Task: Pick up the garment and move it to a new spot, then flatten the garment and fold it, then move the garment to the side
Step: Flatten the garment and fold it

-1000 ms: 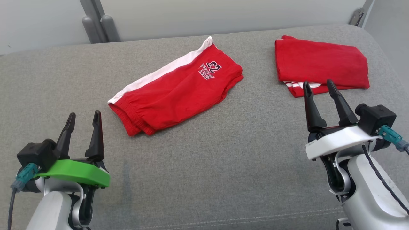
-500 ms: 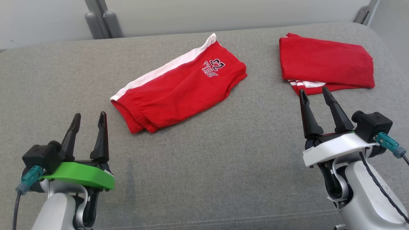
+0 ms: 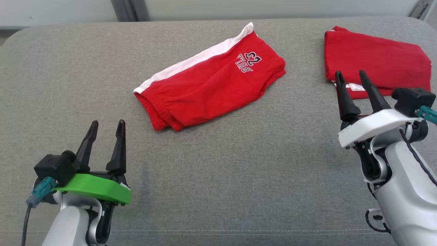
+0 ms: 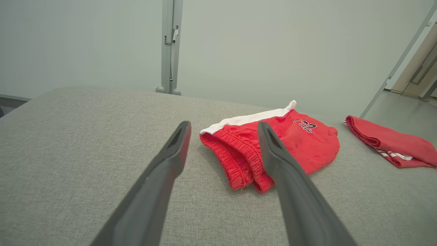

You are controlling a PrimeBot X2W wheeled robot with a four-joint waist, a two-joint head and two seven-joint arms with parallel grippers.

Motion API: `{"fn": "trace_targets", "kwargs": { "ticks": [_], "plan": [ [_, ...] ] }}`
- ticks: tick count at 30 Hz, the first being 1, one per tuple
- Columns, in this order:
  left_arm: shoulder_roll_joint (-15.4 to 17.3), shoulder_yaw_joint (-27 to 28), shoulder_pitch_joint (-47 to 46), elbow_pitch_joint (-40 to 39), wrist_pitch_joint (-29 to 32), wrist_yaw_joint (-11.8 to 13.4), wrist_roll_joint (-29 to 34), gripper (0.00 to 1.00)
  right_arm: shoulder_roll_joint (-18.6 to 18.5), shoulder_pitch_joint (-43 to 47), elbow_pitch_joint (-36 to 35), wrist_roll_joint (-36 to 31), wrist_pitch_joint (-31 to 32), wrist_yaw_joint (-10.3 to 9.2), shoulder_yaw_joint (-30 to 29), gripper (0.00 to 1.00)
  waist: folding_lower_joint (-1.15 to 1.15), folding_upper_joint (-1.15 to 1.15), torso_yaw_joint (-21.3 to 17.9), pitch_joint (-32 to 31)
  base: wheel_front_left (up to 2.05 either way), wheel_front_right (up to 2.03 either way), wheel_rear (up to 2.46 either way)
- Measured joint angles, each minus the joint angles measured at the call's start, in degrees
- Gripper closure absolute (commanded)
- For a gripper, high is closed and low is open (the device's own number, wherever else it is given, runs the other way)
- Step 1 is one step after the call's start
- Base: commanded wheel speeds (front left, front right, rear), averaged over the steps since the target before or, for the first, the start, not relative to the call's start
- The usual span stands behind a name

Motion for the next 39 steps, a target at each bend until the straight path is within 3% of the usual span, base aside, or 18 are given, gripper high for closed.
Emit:
{"fn": "trace_targets", "kwargs": {
  "ticks": [14,26,39],
  "plan": [
    [-1.3,-0.15,-2.1,0.0,0.0,-1.19,0.16,0.0,3.37,-13.31,13.34,8.1,10.21,0.48,-3.19,0.0,0.0,0.0,5.85,5.11,0.0,0.0,0.0],
    [-2.89,-0.27,-3.27,0.52,0.0,-1.77,0.15,0.0,-1.58,-24.21,22.36,6.54,18.85,-2.36,-3.49,0.0,0.0,0.0,10.84,8.6,0.0,0.0,0.0],
    [-4.35,-0.09,-5.43,0.52,0.0,-1.94,-0.02,0.0,-4.33,-29.62,30.66,4.49,22.06,-5.38,-3.47,0.0,0.0,0.0,15.18,13.31,0.0,0.0,0.0]
  ]
}}
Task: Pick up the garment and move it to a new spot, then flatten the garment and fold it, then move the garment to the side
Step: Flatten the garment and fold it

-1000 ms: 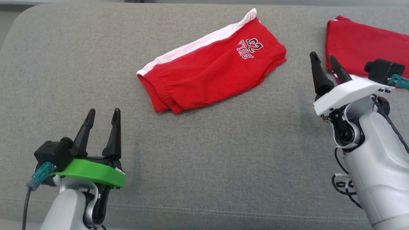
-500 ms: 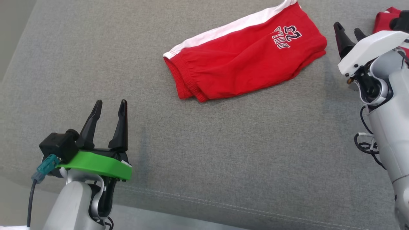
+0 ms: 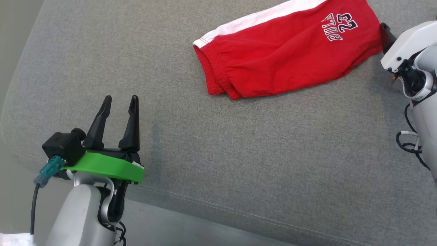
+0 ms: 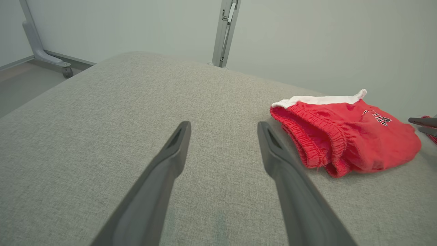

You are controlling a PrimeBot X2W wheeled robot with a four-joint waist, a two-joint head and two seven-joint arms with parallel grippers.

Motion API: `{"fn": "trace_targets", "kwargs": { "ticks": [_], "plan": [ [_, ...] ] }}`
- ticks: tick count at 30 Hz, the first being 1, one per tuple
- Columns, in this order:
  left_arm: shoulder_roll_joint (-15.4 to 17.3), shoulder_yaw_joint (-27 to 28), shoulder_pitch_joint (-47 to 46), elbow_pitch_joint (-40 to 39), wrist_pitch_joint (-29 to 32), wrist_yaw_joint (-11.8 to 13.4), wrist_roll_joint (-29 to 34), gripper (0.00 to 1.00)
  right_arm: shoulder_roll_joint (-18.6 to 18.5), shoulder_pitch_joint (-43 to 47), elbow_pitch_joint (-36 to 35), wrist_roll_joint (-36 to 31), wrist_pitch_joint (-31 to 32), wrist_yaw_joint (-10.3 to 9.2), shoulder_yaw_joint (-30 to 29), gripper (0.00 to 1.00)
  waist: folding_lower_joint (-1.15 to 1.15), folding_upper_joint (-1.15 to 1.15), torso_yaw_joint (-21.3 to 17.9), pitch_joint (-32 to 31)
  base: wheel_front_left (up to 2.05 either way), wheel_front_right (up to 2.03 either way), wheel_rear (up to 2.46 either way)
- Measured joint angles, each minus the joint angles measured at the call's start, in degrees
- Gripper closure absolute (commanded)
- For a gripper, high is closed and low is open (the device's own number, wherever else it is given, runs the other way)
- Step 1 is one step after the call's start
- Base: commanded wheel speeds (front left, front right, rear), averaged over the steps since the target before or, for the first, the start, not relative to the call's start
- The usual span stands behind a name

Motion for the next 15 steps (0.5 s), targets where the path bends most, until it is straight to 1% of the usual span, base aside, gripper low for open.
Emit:
{"fn": "trace_targets", "kwargs": {
  "ticks": [2,6,11,15],
  "plan": [
    [-0.08,0.08,-0.55,-0.01,0.0,-0.02,0.0,0.0,-0.43,-0.71,1.27,-0.21,0.23,-0.51,-0.43,0.0,0.0,0.0,0.5,0.51,0.0,0.0,0.0],
    [-0.31,0.12,-1.03,0.08,0.0,-0.02,0.0,0.0,0.0,-1.07,3.26,-0.09,1.29,-0.49,-0.77,0.0,0.0,0.0,1.48,1.33,0.0,0.0,0.0],
    [-0.42,0.98,-1.03,0.57,0.0,-0.07,0.0,0.0,2.26,-3.19,5.24,2.48,2.07,-0.36,-1.78,0.0,0.0,0.0,2.4,1.9,0.0,0.0,0.0],
    [-0.46,0.8,-1.06,0.57,0.0,-0.08,0.0,0.0,3.64,-4.05,6.62,6.11,2.8,-0.03,-4.54,0.0,0.0,0.0,2.6,1.85,0.0,0.0,0.0]
  ]
}}
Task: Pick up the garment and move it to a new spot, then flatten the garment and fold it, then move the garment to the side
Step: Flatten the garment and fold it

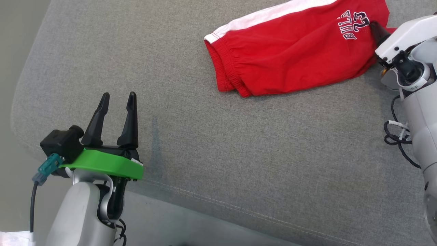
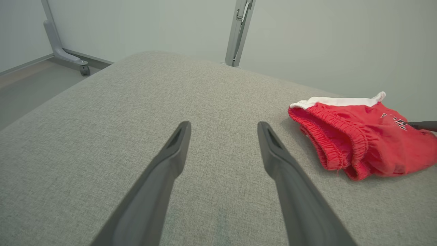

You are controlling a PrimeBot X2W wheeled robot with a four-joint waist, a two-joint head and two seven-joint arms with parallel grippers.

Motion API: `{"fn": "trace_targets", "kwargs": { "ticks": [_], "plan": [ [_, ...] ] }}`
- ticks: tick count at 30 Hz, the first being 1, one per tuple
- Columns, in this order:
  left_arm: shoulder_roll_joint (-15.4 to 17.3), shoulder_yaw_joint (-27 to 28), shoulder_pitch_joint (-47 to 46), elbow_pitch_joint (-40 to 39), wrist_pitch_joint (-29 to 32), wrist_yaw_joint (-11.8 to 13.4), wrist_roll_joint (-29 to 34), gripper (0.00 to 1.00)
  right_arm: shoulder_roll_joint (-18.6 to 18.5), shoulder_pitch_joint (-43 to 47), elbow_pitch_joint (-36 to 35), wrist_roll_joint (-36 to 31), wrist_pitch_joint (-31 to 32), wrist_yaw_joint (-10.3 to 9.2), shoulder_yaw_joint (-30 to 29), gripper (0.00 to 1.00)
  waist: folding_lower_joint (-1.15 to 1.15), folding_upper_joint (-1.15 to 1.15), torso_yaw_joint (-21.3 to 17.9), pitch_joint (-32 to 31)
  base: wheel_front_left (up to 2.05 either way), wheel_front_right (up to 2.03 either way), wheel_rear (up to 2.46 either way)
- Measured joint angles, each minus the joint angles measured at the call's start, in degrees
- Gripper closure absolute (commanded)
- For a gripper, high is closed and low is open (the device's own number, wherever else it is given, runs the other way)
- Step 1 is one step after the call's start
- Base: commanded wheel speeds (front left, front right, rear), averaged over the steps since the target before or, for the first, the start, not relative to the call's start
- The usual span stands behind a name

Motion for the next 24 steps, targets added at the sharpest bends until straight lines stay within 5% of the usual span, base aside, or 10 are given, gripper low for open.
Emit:
{"fn": "trace_targets", "kwargs": {
  "ticks": [4,5,6,7,9,15,24],
  "plan": [
    [-0.03,-0.11,-0.15,0.01,0.0,0.0,0.0,0.0,0.83,-0.35,0.93,1.33,0.24,0.71,-0.81,0.0,0.0,0.0,0.09,-0.18,0.0,0.0,0.0],
    [-0.03,-0.14,-0.15,0.01,0.0,0.0,0.0,0.0,0.91,-0.44,1.2,1.4,0.33,0.78,-0.86,0.12,0.0,0.0,0.09,-0.23,0.0,0.0,0.0],
    [-0.03,-0.19,-0.15,0.01,0.0,0.0,0.0,0.0,1.01,-0.57,1.44,1.71,0.49,1.11,-0.99,0.51,0.0,0.0,0.09,-0.28,0.0,0.0,0.0],
    [-0.04,-0.29,-0.16,0.01,0.0,0.0,0.0,0.0,1.12,-0.65,1.64,2.0,0.49,1.34,-1.09,0.6,0.0,0.0,0.08,-0.34,0.0,0.0,0.0],
    [-0.04,-0.42,-0.16,0.01,0.0,0.0,-0.01,0.0,1.4,-0.72,1.72,2.09,0.25,1.69,-1.09,1.0,0.0,0.0,0.05,-0.44,0.0,0.0,0.0],
    [-0.02,-0.46,-0.16,0.02,0.0,0.0,-0.01,0.0,1.64,-0.9,2.44,1.59,-3.11,2.58,-0.89,1.0,0.0,0.0,-0.2,-0.62,0.0,0.0,0.0],
    [0.07,-0.08,-0.15,0.46,0.0,0.0,0.01,0.0,3.34,1.08,2.61,0.53,-11.51,7.39,-0.2,1.0,0.0,0.0,-1.84,-2.48,0.0,0.0,0.0]
  ]
}}
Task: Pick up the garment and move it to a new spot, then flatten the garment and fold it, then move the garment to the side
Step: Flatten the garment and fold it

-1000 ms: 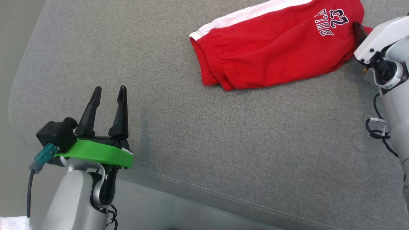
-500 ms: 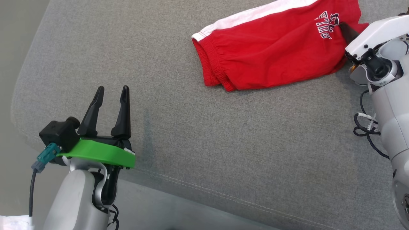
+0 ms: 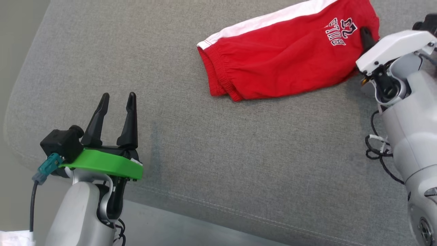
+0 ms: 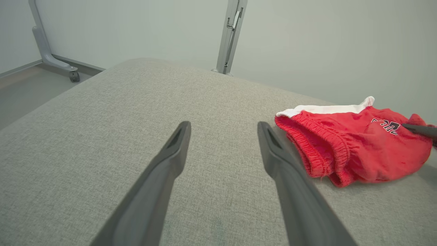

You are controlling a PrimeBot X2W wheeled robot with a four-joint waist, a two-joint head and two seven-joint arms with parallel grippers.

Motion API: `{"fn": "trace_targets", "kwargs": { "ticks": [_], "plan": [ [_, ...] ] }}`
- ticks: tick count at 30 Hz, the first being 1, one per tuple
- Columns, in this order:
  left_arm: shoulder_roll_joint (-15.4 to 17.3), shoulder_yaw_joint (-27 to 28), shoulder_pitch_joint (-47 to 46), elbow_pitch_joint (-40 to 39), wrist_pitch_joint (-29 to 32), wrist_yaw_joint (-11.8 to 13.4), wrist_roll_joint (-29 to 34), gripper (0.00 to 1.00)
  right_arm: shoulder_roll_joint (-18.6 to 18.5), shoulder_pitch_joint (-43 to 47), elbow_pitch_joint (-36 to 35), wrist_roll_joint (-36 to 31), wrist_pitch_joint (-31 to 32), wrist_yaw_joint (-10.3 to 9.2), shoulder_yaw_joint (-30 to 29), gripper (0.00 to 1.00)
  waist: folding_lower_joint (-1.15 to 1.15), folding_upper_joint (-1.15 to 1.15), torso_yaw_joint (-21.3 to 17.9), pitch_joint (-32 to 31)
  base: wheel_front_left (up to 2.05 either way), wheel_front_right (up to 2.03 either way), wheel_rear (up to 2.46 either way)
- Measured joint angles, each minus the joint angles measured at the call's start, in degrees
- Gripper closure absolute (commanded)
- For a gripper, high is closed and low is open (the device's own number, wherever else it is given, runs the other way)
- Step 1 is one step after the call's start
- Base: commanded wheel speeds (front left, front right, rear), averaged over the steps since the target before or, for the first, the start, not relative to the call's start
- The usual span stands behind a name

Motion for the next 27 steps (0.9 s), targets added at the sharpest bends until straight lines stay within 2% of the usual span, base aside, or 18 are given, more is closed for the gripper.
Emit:
{"fn": "trace_targets", "kwargs": {
  "ticks": [3,9,14,17,21,27],
  "plan": [
    [0.29,-0.11,0.03,0.15,0.0,0.0,0.03,0.0,0.42,2.08,1.1,0.02,-1.52,0.99,-0.08,1.0,0.0,0.0,-0.92,-0.96,0.0,0.0,0.0],
    [1.19,-0.18,0.26,0.31,0.0,0.0,0.27,0.0,0.41,4.58,3.12,1.0,-4.02,1.54,-1.25,1.0,0.0,0.0,-3.24,-3.06,0.0,0.0,0.0],
    [1.51,-0.97,0.71,0.41,0.0,0.0,0.4,0.0,-1.34,5.66,4.0,1.6,-6.49,1.63,-2.57,1.0,0.0,0.0,-4.98,-4.98,0.0,0.0,0.0],
    [1.46,-2.5,1.42,0.58,0.0,0.0,0.44,0.0,-2.56,5.64,3.28,1.59,-9.11,2.85,-2.77,1.0,0.0,0.0,-5.78,-6.62,0.0,0.0,0.0],
    [1.33,-3.02,1.46,0.69,0.0,0.0,0.44,0.0,-1.4,5.51,1.69,0.54,-11.01,3.9,-0.04,1.0,0.0,0.0,-5.28,-7.12,0.0,0.0,0.0],
    [1.19,-3.09,1.5,1.18,0.0,-0.01,0.42,0.0,1.09,5.41,0.54,-3.39,-12.37,4.35,5.87,1.0,0.0,0.0,-3.69,-7.57,0.0,0.0,0.0]
  ]
}}
